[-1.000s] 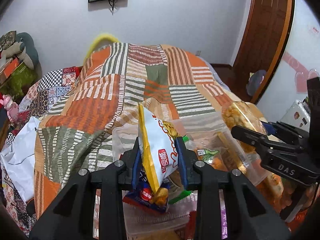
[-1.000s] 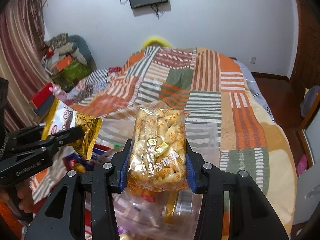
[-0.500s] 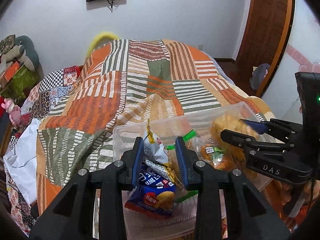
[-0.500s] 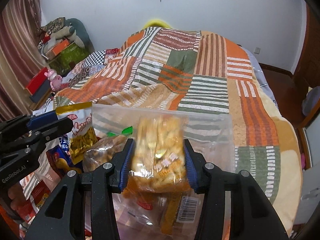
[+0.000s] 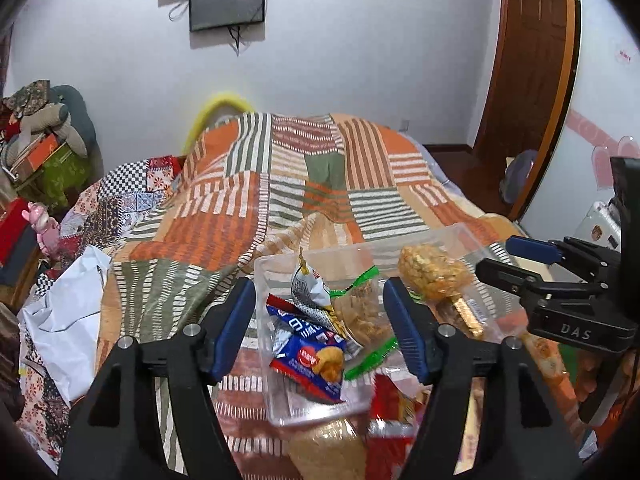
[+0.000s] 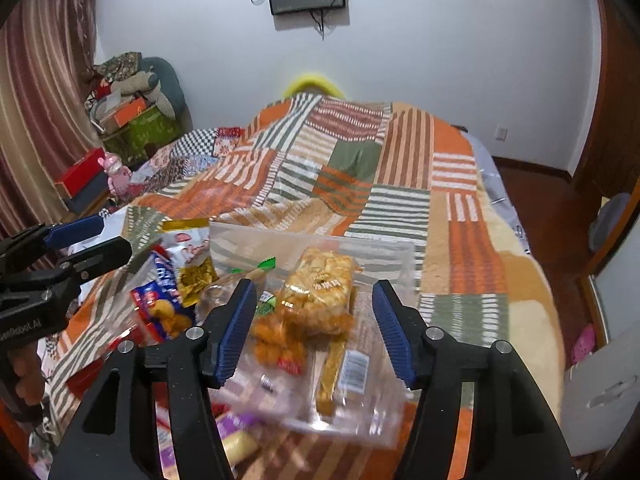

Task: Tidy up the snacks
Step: 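Lower both held bags into the clear box and open both tools, then grasp the red chip bag with the left tool while the right tool grasps the orange-labelled bread bag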

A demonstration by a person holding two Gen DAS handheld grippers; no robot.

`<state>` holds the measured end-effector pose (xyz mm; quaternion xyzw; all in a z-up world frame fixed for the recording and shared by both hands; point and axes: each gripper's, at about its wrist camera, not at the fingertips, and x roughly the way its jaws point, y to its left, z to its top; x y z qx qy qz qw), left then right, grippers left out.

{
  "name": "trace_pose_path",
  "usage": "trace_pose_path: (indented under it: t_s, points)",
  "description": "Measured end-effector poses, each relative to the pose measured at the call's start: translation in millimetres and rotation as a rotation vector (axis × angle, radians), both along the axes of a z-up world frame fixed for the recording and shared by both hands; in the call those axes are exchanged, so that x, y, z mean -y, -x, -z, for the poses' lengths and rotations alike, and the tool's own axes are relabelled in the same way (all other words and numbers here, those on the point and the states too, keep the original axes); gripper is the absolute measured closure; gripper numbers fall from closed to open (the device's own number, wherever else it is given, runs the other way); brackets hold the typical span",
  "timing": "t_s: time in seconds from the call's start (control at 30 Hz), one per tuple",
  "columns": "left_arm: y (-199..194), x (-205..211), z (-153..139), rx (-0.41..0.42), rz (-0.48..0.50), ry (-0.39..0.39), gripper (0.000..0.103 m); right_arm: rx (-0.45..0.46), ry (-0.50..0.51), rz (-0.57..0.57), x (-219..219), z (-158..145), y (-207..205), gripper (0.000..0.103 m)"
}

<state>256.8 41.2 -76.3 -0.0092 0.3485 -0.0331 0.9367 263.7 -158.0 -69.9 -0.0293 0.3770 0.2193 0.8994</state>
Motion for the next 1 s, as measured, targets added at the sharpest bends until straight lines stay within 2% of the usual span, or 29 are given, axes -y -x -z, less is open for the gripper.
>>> trace_pose_path:
  t_s: [0.07,0.27,0.47,0.63,0.87,0.93,1.0]
  points:
    - [12,-1,-8,0.021,-0.009,0.019,0.031,0.017,-0.008,0.001,7,-7,10,0.044]
    - [46,-2,-22,0.059,-0.005,0.053,0.030,0.064,-0.011,0.017,28,-21,37,0.041]
    - [73,1,-19,0.049,-0.005,0.061,0.029,0.067,0.013,0.038,52,-17,61,0.041]
    - [90,5,-3,0.006,-0.008,0.051,0.029,0.051,0.032,0.066,71,-10,75,0.040]
    - [101,13,29,-0.076,-0.004,0.071,0.029,-0.018,0.009,0.106,95,12,84,0.039]
    - [99,17,38,-0.109,0.010,0.083,0.029,-0.043,0.001,0.111,99,22,85,0.031]
    - [97,20,47,-0.135,0.015,0.095,0.029,-0.061,0.015,0.115,100,33,83,0.030]
